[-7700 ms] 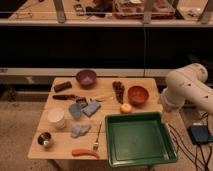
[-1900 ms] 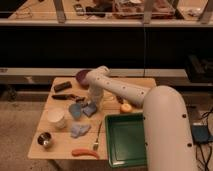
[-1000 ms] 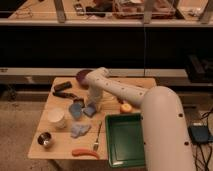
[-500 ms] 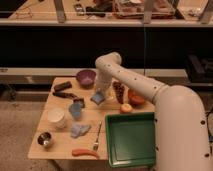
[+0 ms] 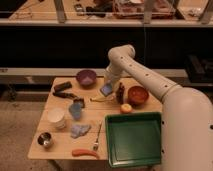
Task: Place sponge in red bowl
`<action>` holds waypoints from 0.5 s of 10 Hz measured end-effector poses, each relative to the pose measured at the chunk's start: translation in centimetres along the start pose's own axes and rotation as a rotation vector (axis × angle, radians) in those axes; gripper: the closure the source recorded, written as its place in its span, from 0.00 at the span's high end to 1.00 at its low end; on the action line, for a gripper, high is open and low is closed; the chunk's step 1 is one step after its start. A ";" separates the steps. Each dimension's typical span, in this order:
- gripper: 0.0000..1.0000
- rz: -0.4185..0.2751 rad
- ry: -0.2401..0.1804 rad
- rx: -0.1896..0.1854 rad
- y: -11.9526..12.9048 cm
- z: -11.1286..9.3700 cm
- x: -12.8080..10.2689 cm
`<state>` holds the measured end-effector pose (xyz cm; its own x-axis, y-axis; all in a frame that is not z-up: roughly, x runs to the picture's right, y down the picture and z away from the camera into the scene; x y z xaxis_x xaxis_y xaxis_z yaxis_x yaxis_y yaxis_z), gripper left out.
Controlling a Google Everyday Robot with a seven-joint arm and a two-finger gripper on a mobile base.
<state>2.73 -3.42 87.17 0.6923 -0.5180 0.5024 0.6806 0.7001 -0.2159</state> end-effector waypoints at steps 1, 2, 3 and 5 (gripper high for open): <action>0.09 0.001 0.001 0.000 0.0 -0.1 0.1; 0.09 0.004 0.003 -0.004 0.2 0.0 0.2; 0.09 0.027 0.015 -0.013 0.3 0.3 0.4; 0.09 0.069 0.041 -0.016 1.1 -0.2 2.1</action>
<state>4.95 -3.80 87.84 0.7469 -0.4885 0.4511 0.6342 0.7271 -0.2627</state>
